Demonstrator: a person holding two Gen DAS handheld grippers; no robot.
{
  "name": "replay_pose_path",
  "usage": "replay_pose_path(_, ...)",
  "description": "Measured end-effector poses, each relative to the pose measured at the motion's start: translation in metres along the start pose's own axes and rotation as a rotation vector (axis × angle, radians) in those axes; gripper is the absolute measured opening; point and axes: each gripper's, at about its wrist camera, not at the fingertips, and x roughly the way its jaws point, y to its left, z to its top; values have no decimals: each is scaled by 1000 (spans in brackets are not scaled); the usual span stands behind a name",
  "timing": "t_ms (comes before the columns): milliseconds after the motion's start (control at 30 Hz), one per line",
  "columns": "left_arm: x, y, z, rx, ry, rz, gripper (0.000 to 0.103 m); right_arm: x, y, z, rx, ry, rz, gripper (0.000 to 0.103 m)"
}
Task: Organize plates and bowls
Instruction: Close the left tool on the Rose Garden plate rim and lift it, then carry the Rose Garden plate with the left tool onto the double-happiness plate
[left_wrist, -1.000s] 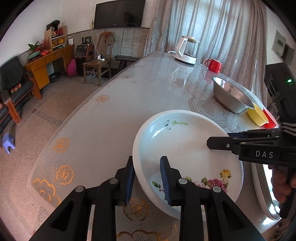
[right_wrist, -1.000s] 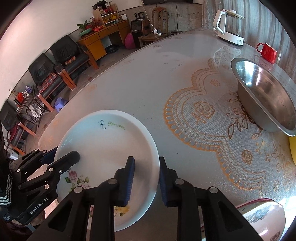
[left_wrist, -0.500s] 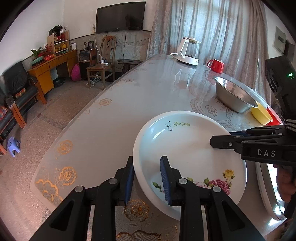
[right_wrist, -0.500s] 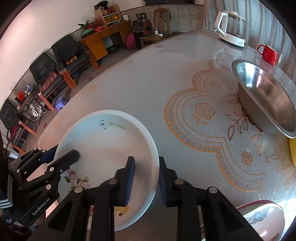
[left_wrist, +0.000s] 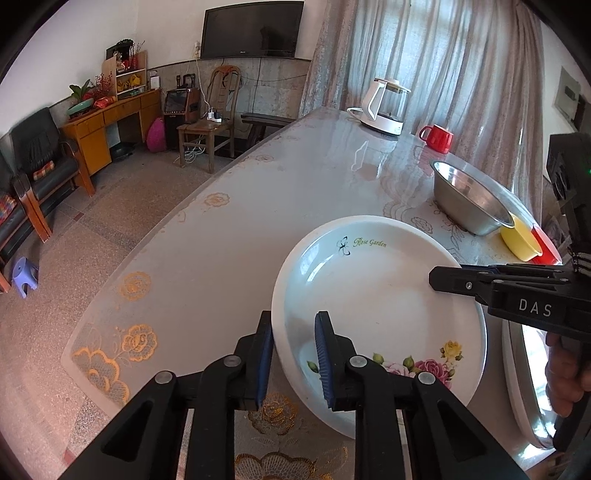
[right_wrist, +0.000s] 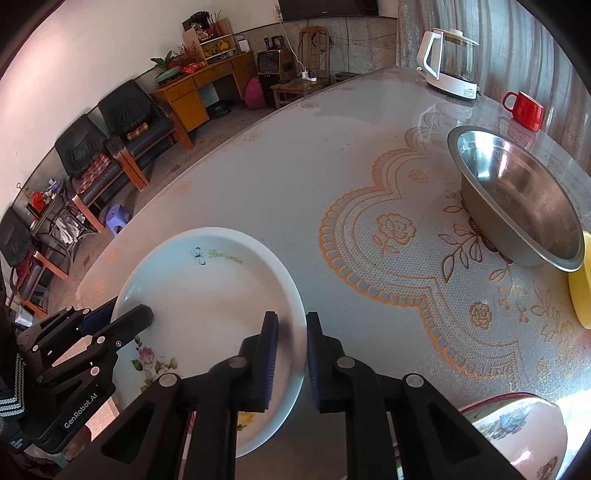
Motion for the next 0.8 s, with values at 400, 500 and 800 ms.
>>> replay_pose_path(400,-8,0,10,-38,-21,-45,22,-29,-7,-5,49,-115,25,12)
replay_pose_path(500,-12,-5,13,-30,-35,-53,22,-37,-11,-6,69,-137,29,12)
replay_pose_path(800,-29,-26,22,11,-84,-87,22,-72,-22,-16,127,-237,39,12)
